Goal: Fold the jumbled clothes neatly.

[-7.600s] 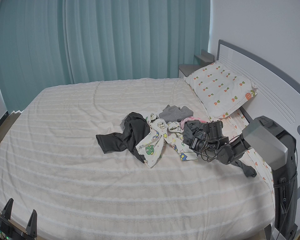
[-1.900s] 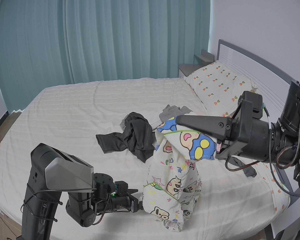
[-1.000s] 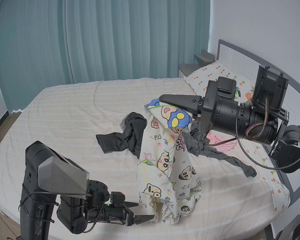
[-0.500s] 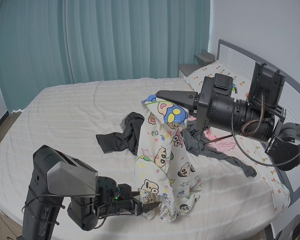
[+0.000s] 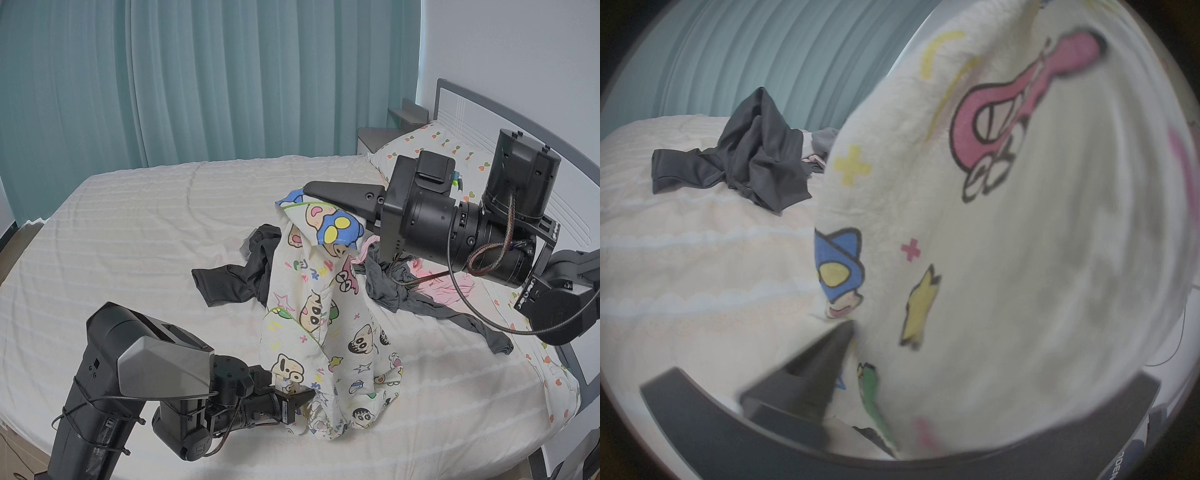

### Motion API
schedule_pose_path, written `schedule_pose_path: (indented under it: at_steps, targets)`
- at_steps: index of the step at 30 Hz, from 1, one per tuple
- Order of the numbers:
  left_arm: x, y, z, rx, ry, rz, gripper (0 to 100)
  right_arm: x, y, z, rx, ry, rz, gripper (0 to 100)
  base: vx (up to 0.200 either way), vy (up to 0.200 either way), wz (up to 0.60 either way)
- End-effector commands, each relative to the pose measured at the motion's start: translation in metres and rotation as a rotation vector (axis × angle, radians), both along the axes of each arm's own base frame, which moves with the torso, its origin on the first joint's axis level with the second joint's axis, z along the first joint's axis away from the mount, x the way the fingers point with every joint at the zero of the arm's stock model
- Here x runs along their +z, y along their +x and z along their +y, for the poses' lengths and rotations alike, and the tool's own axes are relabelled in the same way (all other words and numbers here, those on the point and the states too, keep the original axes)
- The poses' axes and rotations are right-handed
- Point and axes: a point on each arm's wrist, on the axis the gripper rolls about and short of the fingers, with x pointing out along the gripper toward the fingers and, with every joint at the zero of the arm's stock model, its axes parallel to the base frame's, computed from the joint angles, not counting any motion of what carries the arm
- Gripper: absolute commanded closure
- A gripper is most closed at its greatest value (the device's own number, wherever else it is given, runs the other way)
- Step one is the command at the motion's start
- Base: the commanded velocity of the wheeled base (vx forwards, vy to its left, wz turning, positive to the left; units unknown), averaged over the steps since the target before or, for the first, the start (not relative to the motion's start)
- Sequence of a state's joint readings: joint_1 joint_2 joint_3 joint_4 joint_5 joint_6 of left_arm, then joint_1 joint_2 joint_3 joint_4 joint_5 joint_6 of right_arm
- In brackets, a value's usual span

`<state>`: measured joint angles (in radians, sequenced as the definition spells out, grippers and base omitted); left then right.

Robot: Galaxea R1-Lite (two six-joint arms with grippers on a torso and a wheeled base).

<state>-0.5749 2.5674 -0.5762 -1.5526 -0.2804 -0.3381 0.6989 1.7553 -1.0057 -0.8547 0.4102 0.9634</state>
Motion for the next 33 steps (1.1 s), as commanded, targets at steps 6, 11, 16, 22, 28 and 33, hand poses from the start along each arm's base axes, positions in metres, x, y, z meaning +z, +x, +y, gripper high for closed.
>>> schedule_pose_path:
  at_steps: [6, 11, 16, 22, 28, 33]
  targets:
    - [0.018, 0.013, 0.015, 0.142, -0.014, -0.058, 100, -0.007, -0.011, -0.014, -0.015, -0.020, 0.024, 100, 0.000, 0.000, 0.00]
    - [0.047, 0.018, 0.023, 0.254, -0.081, -0.087, 100, -0.013, -0.015, -0.034, -0.060, -0.038, 0.041, 100, 0.000, 0.000, 0.00]
    - [0.070, 0.011, 0.043, 0.296, -0.097, -0.100, 100, -0.020, -0.011, -0.052, -0.116, -0.055, 0.060, 100, 0.000, 0.000, 0.00]
    - [0.092, 0.010, 0.067, 0.358, -0.116, -0.139, 100, -0.035, -0.010, -0.061, -0.145, -0.069, 0.081, 100, 0.000, 0.000, 0.00]
    - [0.124, 0.009, 0.075, 0.399, -0.219, -0.183, 100, -0.043, -0.009, -0.062, -0.147, -0.081, 0.097, 100, 0.000, 0.000, 0.00]
    - [0.150, 0.006, 0.079, 0.423, -0.292, -0.238, 100, -0.050, -0.009, -0.064, -0.155, -0.102, 0.111, 100, 0.000, 0.000, 0.00]
